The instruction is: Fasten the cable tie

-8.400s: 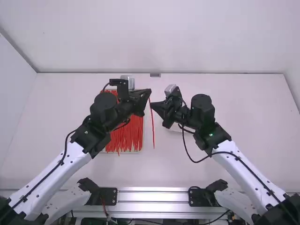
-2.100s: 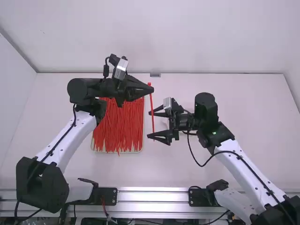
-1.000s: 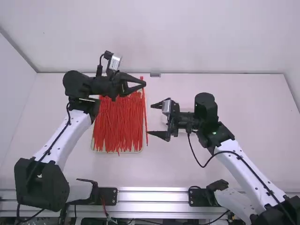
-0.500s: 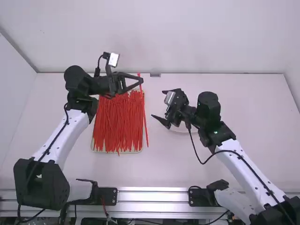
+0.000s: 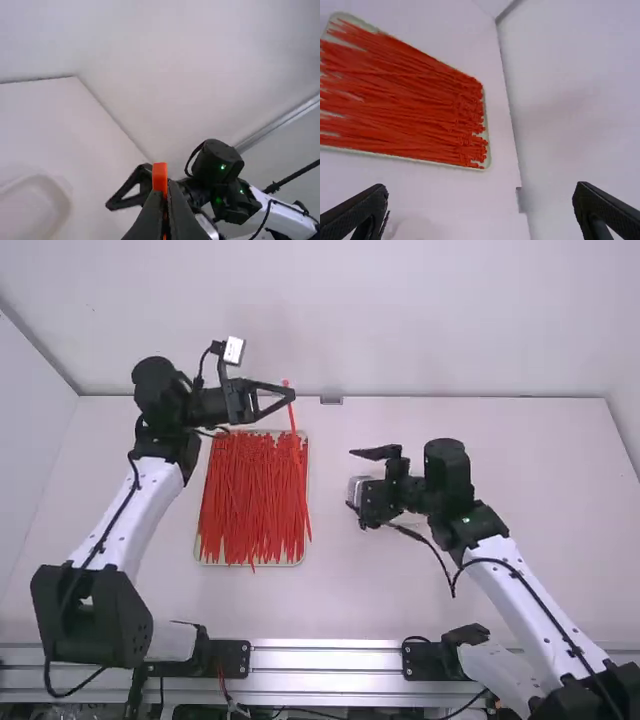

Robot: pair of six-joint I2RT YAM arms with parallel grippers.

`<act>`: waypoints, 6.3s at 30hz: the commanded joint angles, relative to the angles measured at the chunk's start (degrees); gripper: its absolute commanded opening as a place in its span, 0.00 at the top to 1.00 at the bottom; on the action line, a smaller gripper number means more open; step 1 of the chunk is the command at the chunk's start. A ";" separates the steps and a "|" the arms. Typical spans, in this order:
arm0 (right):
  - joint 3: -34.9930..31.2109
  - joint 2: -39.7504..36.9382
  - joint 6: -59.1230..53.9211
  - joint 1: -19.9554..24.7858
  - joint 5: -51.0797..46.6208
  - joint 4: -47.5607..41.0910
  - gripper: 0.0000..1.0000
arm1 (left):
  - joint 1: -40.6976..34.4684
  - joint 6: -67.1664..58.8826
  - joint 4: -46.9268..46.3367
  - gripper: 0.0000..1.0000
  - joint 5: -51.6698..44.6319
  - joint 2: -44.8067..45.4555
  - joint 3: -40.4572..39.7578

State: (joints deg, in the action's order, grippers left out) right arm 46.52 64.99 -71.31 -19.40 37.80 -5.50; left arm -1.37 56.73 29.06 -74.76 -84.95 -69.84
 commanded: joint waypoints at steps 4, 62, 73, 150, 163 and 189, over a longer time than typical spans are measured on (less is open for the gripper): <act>-0.39 0.17 -13.27 -0.02 10.05 0.26 0.02 | -0.79 -2.47 -10.88 0.98 0.35 -5.51 -7.72; -0.44 0.28 -36.83 2.60 49.18 9.81 0.49 | -9.81 7.87 -25.57 0.98 5.25 -9.14 -9.22; -0.44 0.26 -36.94 3.26 49.66 9.57 0.68 | -11.69 8.20 -24.11 0.98 6.73 -9.14 -9.22; -0.44 0.26 -34.38 2.95 50.64 7.93 1.00 | -11.39 1.27 -24.50 0.99 7.06 -9.14 -9.20; -0.44 0.26 -35.23 2.40 49.18 8.24 1.00 | -11.56 -1.14 -25.81 0.99 6.36 -9.14 -9.20; -0.44 0.26 -35.01 2.67 49.05 9.77 1.00 | -12.20 -1.31 -24.90 0.98 4.70 -9.14 -7.65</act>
State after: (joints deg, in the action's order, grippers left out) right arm 46.48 64.97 -106.67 -16.82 86.61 4.12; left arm -13.26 56.27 3.70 -67.37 -94.28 -77.71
